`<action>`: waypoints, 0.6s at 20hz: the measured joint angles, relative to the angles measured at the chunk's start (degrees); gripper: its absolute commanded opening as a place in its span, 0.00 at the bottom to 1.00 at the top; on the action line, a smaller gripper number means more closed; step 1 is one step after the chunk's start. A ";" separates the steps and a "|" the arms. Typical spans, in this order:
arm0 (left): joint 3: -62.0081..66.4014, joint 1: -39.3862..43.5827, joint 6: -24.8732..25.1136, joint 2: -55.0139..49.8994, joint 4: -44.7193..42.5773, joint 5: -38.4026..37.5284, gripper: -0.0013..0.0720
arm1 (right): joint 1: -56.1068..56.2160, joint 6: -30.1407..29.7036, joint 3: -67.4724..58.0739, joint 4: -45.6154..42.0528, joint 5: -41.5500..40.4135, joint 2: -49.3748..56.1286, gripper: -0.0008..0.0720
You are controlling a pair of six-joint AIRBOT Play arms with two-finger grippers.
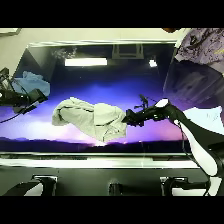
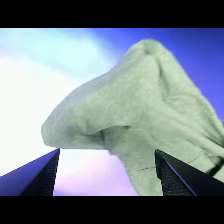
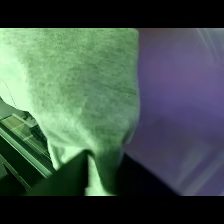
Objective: Fold the clothes and pants, and hang the long-sleeved shirts on hangers.
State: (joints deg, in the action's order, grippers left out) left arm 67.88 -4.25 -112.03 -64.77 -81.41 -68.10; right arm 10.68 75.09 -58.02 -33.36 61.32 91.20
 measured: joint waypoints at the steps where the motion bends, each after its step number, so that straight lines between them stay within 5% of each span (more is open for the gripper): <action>1: -0.79 -0.90 0.26 -0.17 0.00 -0.68 0.97 | 0.26 -0.11 0.00 0.22 -0.35 0.22 0.05; 4: -5.42 -5.46 4.76 -0.48 2.54 0.02 0.96 | 0.68 -0.52 0.02 0.46 -0.98 -0.09 0.05; 12: -25.00 -16.61 27.36 -4.02 28.65 13.35 0.94 | 0.87 1.60 0.02 -0.74 -0.33 -2.03 0.05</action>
State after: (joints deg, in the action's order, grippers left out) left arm 42.87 -20.86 -84.66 -68.79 -52.75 -54.74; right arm 11.55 76.69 -58.00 -34.11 60.99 89.17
